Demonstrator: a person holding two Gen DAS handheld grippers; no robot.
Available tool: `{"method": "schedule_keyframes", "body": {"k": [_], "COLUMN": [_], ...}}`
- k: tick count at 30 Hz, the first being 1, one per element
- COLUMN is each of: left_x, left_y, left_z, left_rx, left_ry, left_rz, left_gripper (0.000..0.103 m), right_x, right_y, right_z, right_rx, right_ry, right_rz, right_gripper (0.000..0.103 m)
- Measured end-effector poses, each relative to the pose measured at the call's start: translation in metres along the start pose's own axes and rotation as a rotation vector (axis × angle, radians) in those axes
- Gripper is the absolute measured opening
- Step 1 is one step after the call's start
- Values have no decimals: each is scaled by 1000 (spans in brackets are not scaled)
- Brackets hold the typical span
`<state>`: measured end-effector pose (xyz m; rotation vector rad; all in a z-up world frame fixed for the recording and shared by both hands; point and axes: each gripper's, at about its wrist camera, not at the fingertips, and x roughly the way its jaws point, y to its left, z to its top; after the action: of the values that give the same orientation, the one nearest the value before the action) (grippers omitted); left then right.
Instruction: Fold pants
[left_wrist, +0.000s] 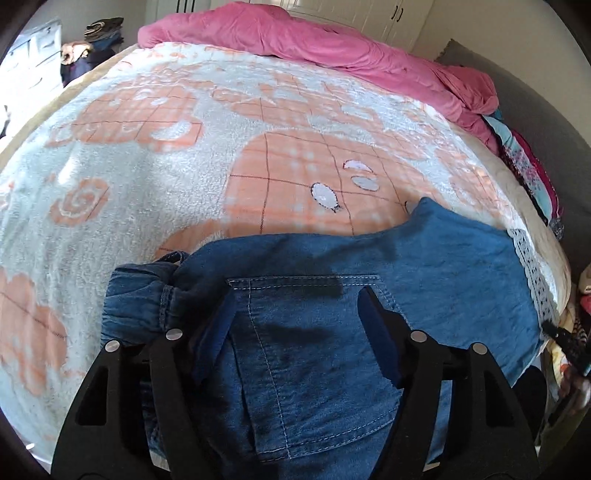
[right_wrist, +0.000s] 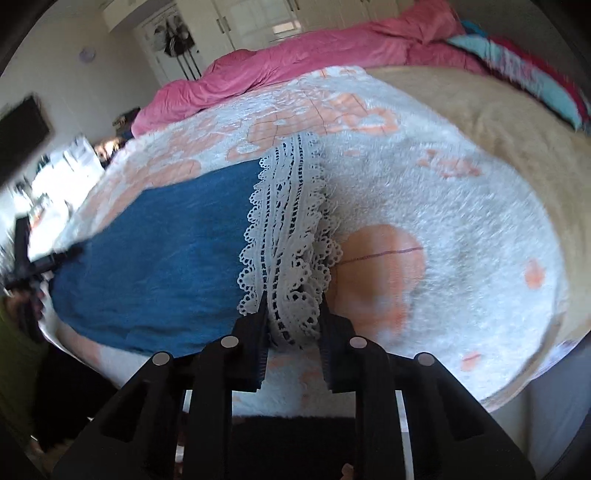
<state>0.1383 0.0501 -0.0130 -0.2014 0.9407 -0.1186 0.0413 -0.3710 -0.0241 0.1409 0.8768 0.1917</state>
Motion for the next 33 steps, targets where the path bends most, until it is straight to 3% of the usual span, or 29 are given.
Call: {"method": "schedule_keyframes", "body": {"k": [5, 9, 12, 16, 19, 22, 28, 33], "left_x": [8, -6, -28, -38, -31, -22, 1, 40], "left_y": [-8, -7, -15, -37, -55, -77, -95, -106], "left_z": [-5, -3, -1, -1, -3, -7, -4, 10], "left_rx": [57, 14, 26, 76, 104, 169, 195, 157], "left_ry": [2, -38, -112, -161, -143, -118, -59, 44], "left_rz": [52, 3, -30, -66, -109, -144, -205, -330], "left_gripper": [62, 70, 74, 80, 84, 84, 84, 84], "right_x": [12, 2, -17, -38, -44, -40, -1, 51], "right_y": [-12, -16, -19, -16, 3, 30, 79, 96], "right_z": [-14, -16, -21, -20, -11, -3, 33, 69], "right_rx": [79, 126, 163, 178, 147, 87, -38, -93], "right_ry": [-18, -38, -84, -157, -188, -189, -154, -70], "right_rz": [21, 26, -39, -83, -51, -23, 38, 30], "right_gripper": [25, 44, 61, 65, 72, 72, 72, 72]}}
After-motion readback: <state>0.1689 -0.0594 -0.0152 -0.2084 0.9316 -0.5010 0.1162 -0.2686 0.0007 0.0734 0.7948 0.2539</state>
